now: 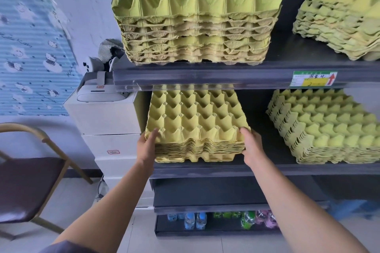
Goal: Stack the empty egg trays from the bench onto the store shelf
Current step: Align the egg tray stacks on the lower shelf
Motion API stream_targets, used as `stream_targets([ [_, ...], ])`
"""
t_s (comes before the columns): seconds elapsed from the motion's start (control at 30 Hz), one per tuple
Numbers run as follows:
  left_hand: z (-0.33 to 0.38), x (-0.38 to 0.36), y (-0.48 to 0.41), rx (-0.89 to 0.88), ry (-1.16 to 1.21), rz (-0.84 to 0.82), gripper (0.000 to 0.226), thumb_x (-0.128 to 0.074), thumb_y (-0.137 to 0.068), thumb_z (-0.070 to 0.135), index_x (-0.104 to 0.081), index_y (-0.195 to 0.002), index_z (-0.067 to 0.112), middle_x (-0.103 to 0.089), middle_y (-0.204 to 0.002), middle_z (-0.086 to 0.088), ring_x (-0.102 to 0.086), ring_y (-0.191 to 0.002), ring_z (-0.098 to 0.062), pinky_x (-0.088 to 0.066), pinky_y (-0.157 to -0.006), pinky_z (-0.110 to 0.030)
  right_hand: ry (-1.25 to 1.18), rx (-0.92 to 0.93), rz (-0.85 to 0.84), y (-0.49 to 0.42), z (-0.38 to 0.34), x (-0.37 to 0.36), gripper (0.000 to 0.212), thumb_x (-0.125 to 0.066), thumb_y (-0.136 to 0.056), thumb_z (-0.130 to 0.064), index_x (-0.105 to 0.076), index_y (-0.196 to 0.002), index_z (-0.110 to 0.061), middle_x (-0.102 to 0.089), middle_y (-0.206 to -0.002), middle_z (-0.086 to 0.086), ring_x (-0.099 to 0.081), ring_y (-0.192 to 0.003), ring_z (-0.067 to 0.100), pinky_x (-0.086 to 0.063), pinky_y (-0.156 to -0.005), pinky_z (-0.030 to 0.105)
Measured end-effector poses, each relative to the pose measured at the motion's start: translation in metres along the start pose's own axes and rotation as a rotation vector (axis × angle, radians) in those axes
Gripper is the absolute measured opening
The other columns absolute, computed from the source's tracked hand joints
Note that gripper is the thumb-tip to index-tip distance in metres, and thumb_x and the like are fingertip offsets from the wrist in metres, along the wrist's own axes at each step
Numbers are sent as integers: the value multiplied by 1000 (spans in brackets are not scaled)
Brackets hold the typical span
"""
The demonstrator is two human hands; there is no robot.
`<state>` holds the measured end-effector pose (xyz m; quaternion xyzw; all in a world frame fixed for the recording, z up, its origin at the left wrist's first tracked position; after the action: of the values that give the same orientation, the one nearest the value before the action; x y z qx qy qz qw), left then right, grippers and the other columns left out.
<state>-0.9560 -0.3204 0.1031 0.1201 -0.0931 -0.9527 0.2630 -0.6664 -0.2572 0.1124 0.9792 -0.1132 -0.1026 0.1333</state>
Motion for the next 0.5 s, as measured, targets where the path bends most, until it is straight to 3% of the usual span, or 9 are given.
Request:
stream_targets([
  [0.1, 9, -14, -5, -36, 4, -14, 18, -57, -90, 35, -54, -77, 22, -55, -71, 2, -53, -68, -17, -43, -52, -23, -29, 6, 7, -3, -7, 3, 9, -57, -87, -19, -66, -88, -23, -71, -91, 3, -65, -91, 23, -50, -82, 37],
  [0.17, 10, -20, -10, -23, 9, -34, 19, -57, -89, 37, -56, -84, 18, -57, -75, -8, -58, -68, -21, -49, -48, -22, -49, 23, 4, -8, -10, 4, 8, -60, -87, -21, -66, -90, -23, -71, -94, 3, -65, -95, 23, -50, -86, 39],
  [0.2, 9, -23, -14, -7, 4, -41, 25, -57, -89, 39, -57, -94, 15, -62, -89, -18, -63, -81, -28, -57, -62, -31, -53, 24, 4, -11, -11, 4, 8, -61, -86, -23, -67, -92, -23, -72, -96, 4, -65, -97, 24, -50, -87, 40],
  [0.23, 6, -24, -19, 15, -16, -39, 36, -57, -89, 42, -56, -106, 10, -60, -110, -27, -61, -102, -37, -54, -85, -44, -52, 21, 1, -15, -9, 4, 12, -63, -86, -25, -67, -97, -23, -71, -98, 4, -65, -99, 24, -51, -89, 41],
  [0.27, 2, -25, -26, 33, -44, -35, 46, -56, -88, 45, -53, -116, 8, -52, -126, -28, -51, -118, -41, -40, -100, -52, -45, 15, -4, -19, -7, 5, 20, -64, -86, -30, -66, -104, -22, -71, -102, 3, -64, -102, 23, -50, -92, 43],
  [0.3, 0, -27, -30, 43, -67, -25, 53, -55, -88, 48, -50, -122, 7, -47, -134, -26, -45, -125, -40, -33, -105, -53, -23, 3, -11, -22, -4, 4, 31, -65, -86, -36, -63, -114, -21, -69, -109, 3, -62, -107, 23, -48, -95, 45],
  [0.4, -12, -25, -38, 91, -191, 24, 67, -48, -89, 53, -41, -135, 4, -47, -137, -19, -45, -126, -34, -35, -107, -48, 155, -93, -25, -30, 10, 5, 68, -57, -85, -55, -40, -141, -21, -52, -138, 6, -48, -126, 26, -36, -108, 50],
  [0.5, -21, -21, -42, 91, -218, 15, 66, -48, -91, 51, -38, -137, 5, -47, -138, -16, -44, -127, -32, -34, -107, -45, 195, -169, -51, -32, 21, 7, 77, -53, -83, -63, -28, -147, -27, -41, -147, 5, -40, -132, 27, -29, -111, 52],
])
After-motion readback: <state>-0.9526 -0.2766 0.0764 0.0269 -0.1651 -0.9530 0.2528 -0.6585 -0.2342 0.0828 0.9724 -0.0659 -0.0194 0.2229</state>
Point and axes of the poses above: each hand's wrist, its own y-axis away from the middle knuckle, its own x-axis out of the back of the hand, z = x × y, the point moved 4 cm from there along -y, towards the middle knuckle
